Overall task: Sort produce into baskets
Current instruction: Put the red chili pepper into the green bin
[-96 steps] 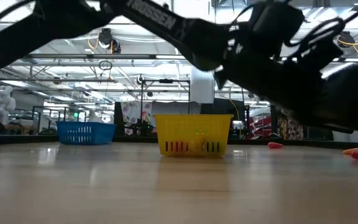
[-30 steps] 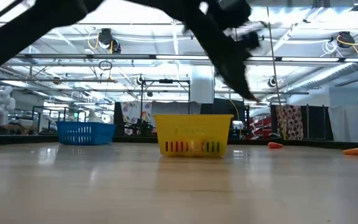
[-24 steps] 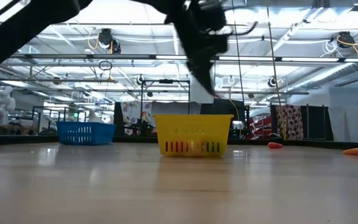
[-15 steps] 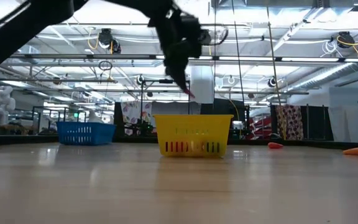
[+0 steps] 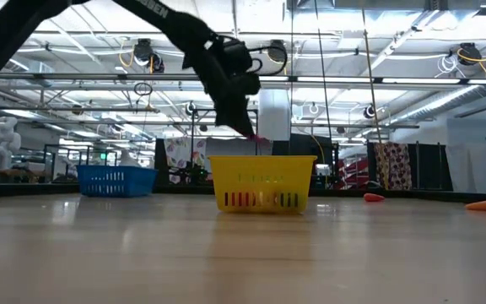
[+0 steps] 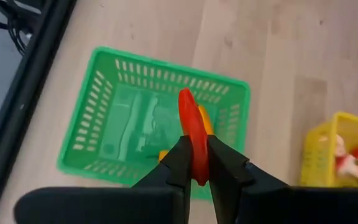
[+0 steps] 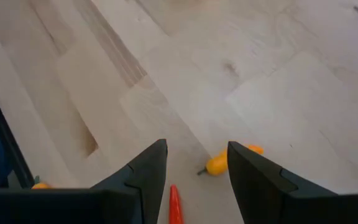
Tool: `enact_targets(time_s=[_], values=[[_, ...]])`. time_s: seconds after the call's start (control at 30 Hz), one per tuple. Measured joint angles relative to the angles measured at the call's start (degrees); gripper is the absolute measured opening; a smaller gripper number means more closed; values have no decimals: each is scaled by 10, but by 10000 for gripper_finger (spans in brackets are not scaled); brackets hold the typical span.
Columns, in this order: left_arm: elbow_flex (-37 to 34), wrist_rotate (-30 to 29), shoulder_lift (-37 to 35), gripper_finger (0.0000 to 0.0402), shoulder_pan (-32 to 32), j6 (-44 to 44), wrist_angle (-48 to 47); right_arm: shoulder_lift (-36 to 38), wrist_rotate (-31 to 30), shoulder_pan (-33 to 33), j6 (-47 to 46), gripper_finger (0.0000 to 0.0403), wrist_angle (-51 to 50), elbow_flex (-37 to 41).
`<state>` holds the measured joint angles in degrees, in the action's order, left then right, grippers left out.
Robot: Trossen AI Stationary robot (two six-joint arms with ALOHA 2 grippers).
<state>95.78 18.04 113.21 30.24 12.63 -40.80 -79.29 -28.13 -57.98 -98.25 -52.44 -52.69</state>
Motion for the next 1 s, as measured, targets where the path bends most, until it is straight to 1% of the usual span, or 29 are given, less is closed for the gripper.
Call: enact_targets(time_s=[0.07, 0.13, 0.2, 0.3, 0.43, 0.53, 0.67, 0.8, 0.93, 1.0], values=[[-21, 0, 0, 41, -5, -3, 30, 0, -6, 1, 1, 160, 0, 0], [-35, -7, 2, 41, -11, -2, 33, 0, -9, 2, 1, 160, -1, 0], [-41, -18, 8, 41, -15, 2, 42, 0, -19, 3, 1, 160, -1, 0], [-43, -19, 10, 47, -16, 3, 55, 0, -35, 3, 2, 160, -1, 0], [-40, -35, 7, 73, -20, -4, 97, 0, -36, 3, -6, 160, -1, 0], [-41, -71, 9, 99, -26, -8, 94, 0, -36, 3, -20, 160, 5, 0], [-41, -129, 8, 132, -33, -8, 88, 0, -36, 3, -16, 160, 20, 0], [-41, -132, 8, 156, -40, -16, 88, 0, -37, 3, -11, 160, 20, 0], [-41, -130, 7, 162, -48, -18, 85, 0, -49, 3, -11, 160, 21, 0], [-41, -104, 3, 162, -54, -18, 86, 0, -51, 3, -11, 160, 26, 0]])
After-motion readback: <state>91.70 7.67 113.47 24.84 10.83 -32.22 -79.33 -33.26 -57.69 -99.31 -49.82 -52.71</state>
